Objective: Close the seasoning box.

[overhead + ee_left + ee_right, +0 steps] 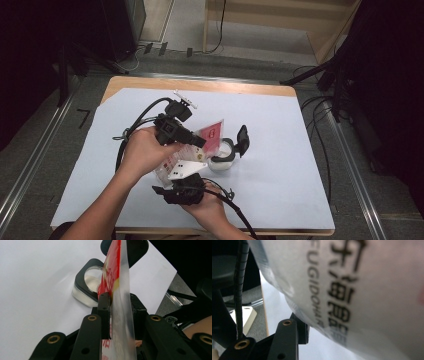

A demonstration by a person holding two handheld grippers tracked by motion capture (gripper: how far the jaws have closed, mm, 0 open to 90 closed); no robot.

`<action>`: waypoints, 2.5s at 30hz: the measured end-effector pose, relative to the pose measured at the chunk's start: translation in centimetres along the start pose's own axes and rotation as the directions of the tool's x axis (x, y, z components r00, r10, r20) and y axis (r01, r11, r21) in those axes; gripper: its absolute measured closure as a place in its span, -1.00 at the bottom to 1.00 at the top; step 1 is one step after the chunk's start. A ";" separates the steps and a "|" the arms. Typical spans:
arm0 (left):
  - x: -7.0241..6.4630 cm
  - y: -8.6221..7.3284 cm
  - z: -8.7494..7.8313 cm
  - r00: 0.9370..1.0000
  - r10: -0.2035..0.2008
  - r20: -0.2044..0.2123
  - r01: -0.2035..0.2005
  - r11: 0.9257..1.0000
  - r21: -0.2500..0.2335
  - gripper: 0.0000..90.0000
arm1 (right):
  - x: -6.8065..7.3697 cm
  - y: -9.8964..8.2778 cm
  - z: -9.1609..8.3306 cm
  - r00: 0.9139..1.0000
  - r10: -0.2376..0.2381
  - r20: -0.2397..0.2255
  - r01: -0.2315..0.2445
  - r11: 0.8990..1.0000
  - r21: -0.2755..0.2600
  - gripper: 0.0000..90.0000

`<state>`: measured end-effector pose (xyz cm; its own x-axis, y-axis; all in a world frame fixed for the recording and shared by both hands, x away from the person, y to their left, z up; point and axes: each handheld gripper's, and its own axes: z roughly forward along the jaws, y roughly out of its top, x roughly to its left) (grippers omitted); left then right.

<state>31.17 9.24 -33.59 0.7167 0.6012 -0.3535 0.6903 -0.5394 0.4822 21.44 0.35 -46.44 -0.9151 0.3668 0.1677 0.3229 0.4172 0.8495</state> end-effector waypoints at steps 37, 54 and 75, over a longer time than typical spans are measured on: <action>1.1 -0.9 1.6 1.000 0.014 0.020 -0.015 1.000 0.007 0.89 | -0.9 -1.9 0.8 0.999 -0.032 -0.008 0.032 0.998 0.048 0.33; 0.8 -1.0 1.2 0.999 0.030 0.011 -0.030 1.000 -0.008 0.99 | -1.1 -1.8 0.7 0.999 -0.046 0.020 0.044 0.997 0.058 0.33; 1.3 -1.7 -2.8 0.997 0.054 0.049 -0.045 0.983 -0.179 0.99 | -2.9 -1.3 -1.1 0.996 -0.025 0.084 0.026 1.000 -0.008 0.29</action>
<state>30.69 12.58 -32.60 0.7572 0.5413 -0.3655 0.6286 -0.4516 0.6332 23.44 -2.21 -47.46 -0.8991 0.4252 0.1037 0.2973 0.4196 0.8576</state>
